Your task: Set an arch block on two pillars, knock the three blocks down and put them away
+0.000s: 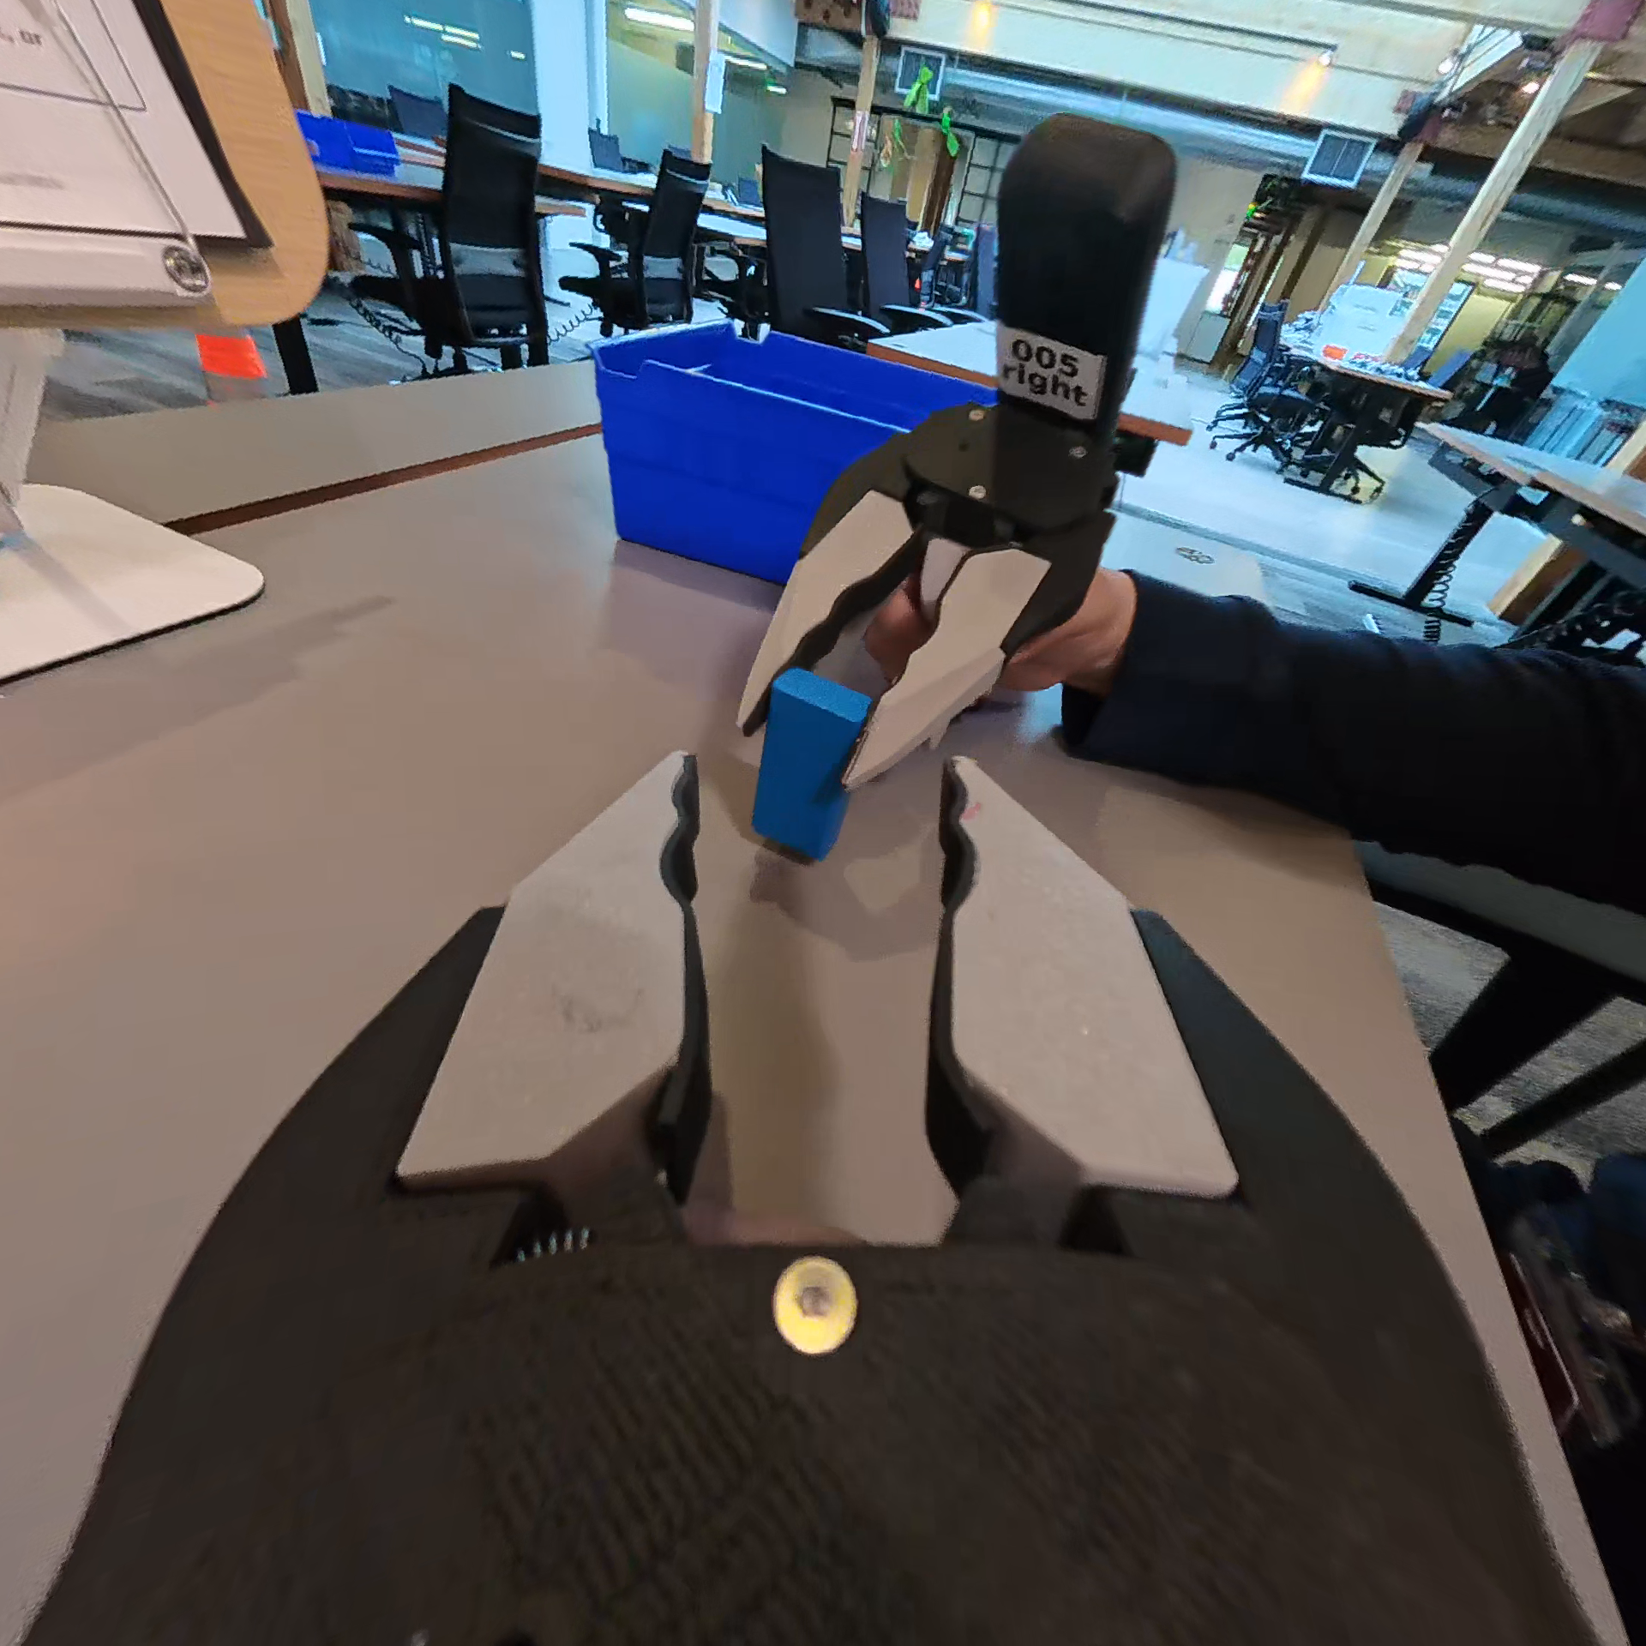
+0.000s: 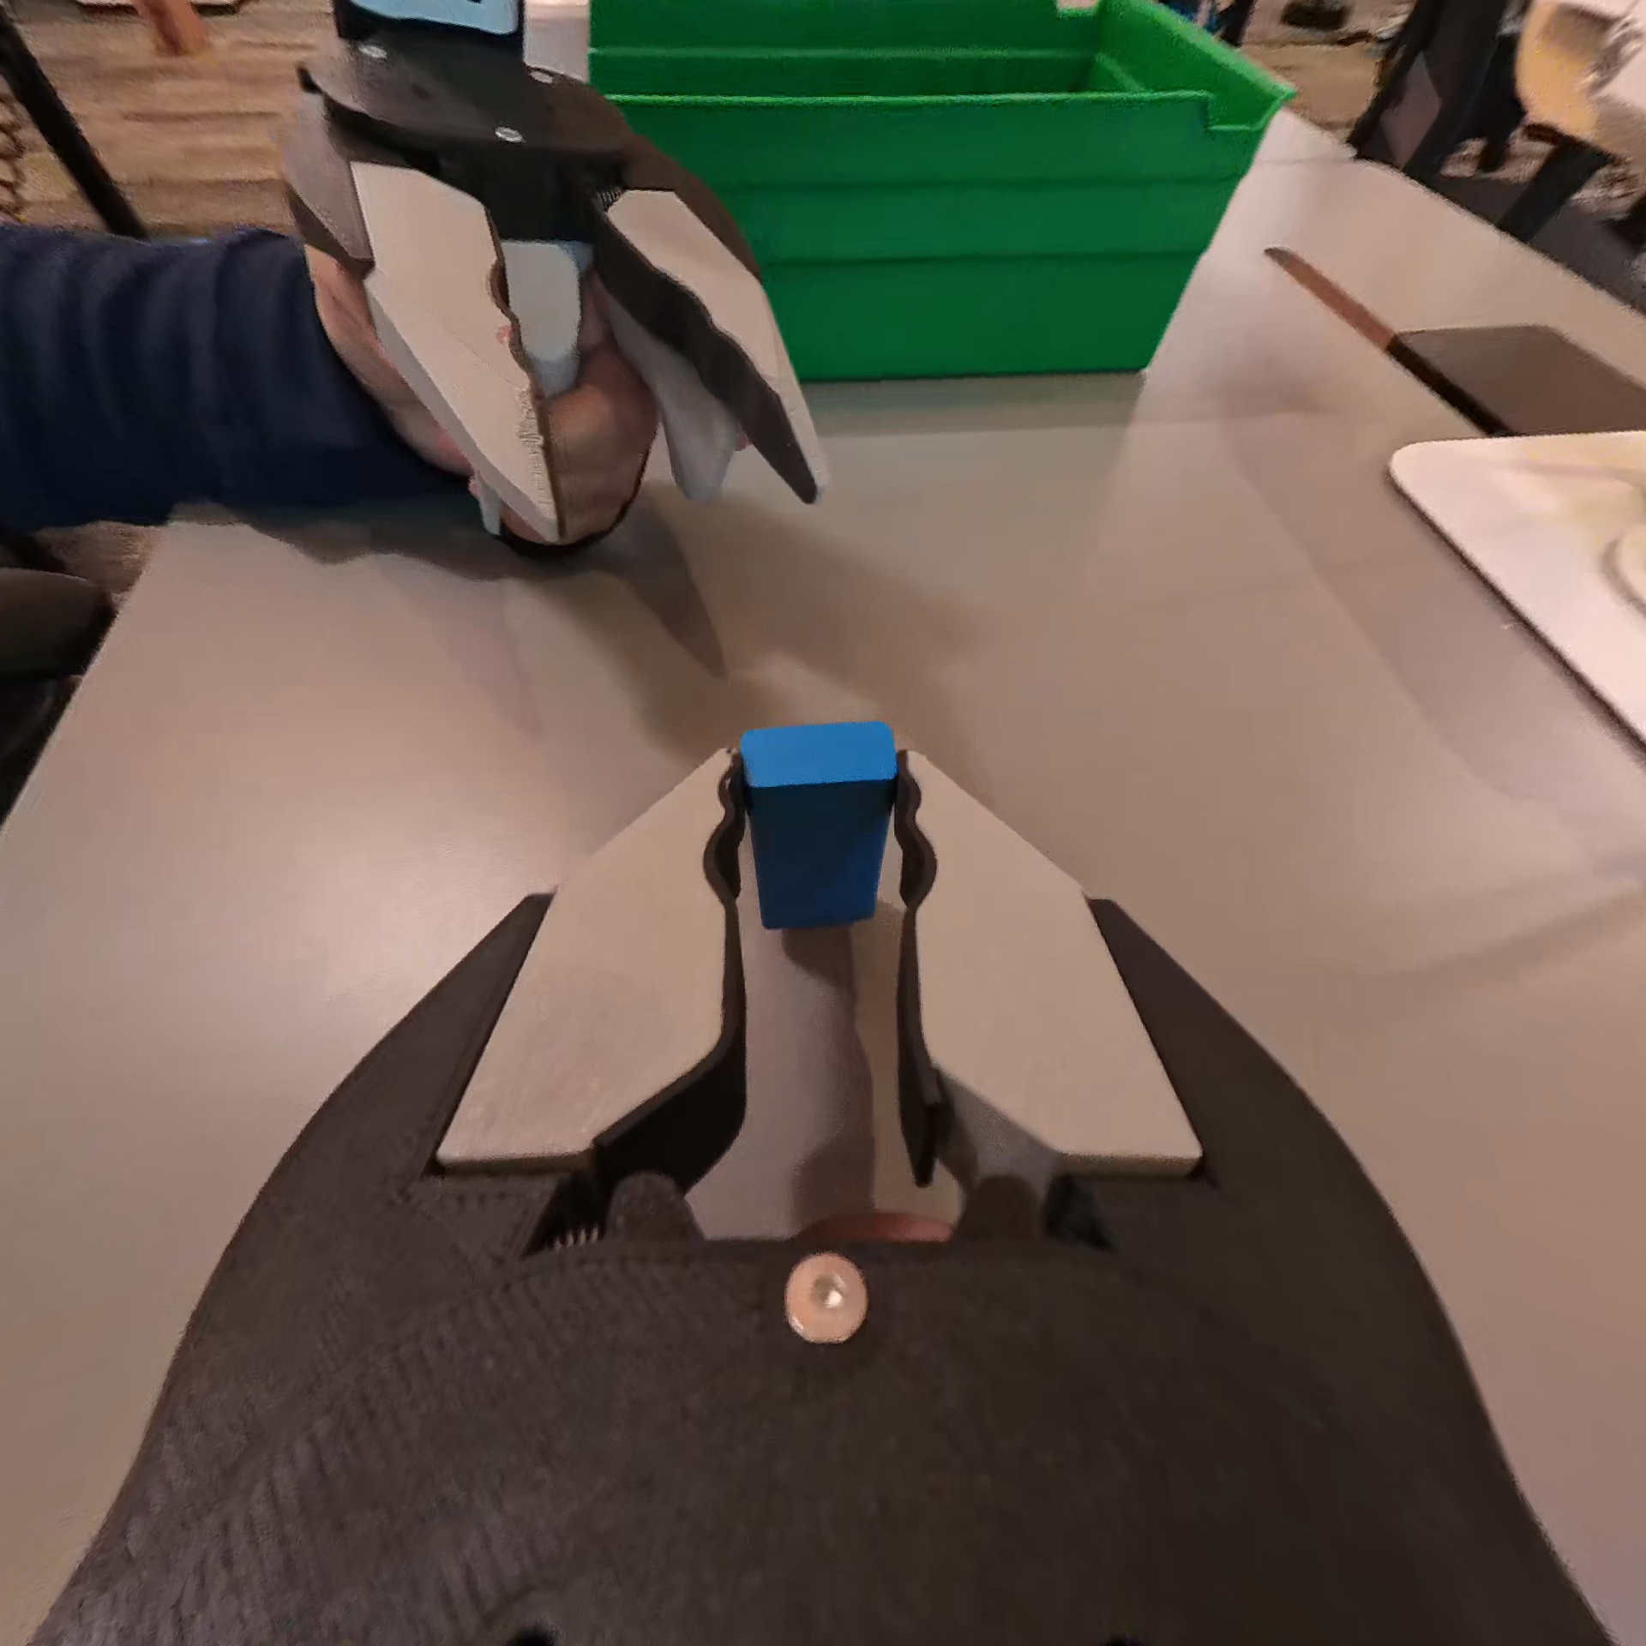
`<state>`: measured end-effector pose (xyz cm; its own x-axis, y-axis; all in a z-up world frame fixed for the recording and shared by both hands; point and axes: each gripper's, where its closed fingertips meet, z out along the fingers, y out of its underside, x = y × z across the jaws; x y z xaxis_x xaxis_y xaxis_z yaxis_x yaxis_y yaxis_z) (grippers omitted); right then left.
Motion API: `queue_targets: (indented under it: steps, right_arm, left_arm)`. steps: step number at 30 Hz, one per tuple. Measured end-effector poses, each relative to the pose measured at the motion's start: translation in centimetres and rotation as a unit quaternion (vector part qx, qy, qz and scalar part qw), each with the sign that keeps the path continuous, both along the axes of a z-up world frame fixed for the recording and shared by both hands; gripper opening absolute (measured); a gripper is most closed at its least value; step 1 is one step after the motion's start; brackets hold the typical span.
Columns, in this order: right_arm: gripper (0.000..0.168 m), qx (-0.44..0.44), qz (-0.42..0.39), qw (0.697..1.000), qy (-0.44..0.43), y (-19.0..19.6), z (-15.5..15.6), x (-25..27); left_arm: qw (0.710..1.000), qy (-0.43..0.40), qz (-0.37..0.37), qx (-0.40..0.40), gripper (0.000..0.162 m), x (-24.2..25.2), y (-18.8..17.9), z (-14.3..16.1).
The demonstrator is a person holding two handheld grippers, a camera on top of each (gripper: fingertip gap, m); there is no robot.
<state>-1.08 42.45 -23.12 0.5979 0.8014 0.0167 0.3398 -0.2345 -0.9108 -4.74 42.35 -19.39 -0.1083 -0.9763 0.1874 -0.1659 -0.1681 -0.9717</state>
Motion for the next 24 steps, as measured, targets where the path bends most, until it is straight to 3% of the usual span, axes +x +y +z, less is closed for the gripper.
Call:
queue_targets:
  steps: [11,24]
  right_arm:
    - [0.036,-0.002,0.006,1.000,-0.014,0.1,-0.6,0.4]
    - [0.048,0.075,-0.034,0.995,0.055,0.4,4.1,0.9]
  left_arm:
    - [1.000,0.017,-0.008,0.000,0.052,0.2,-0.3,-0.5]
    - [0.996,0.071,0.004,0.054,0.059,0.2,-0.8,-2.0]
